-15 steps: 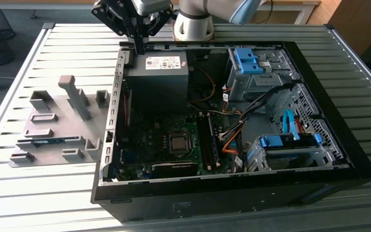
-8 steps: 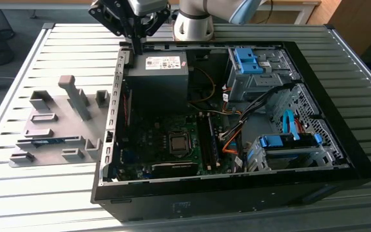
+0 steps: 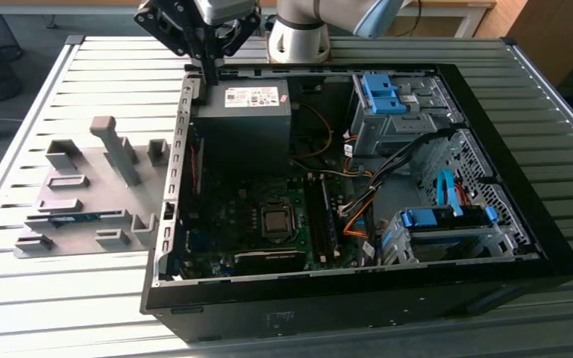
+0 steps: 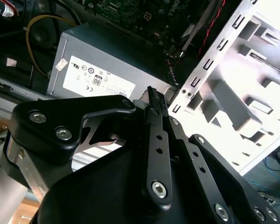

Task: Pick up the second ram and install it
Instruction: 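Reach for the second ram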

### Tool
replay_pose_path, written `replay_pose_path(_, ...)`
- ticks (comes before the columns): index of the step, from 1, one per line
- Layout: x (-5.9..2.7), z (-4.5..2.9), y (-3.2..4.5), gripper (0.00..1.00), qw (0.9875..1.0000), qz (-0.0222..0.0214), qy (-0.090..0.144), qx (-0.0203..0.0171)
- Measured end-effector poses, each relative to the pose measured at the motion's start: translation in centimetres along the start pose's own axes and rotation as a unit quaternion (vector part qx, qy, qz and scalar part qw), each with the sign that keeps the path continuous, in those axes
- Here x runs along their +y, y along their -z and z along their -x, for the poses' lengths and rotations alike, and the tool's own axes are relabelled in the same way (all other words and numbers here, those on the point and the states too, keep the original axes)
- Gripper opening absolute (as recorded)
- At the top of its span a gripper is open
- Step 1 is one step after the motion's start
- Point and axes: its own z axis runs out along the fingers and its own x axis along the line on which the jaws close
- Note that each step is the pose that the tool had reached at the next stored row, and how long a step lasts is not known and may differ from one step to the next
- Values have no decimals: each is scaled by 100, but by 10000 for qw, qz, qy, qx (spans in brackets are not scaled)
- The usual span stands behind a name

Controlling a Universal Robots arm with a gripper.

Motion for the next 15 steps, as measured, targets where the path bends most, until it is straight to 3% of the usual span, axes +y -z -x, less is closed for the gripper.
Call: replay_pose_path(15, -4, -53, -8, 11, 10000, 0, 1, 0)
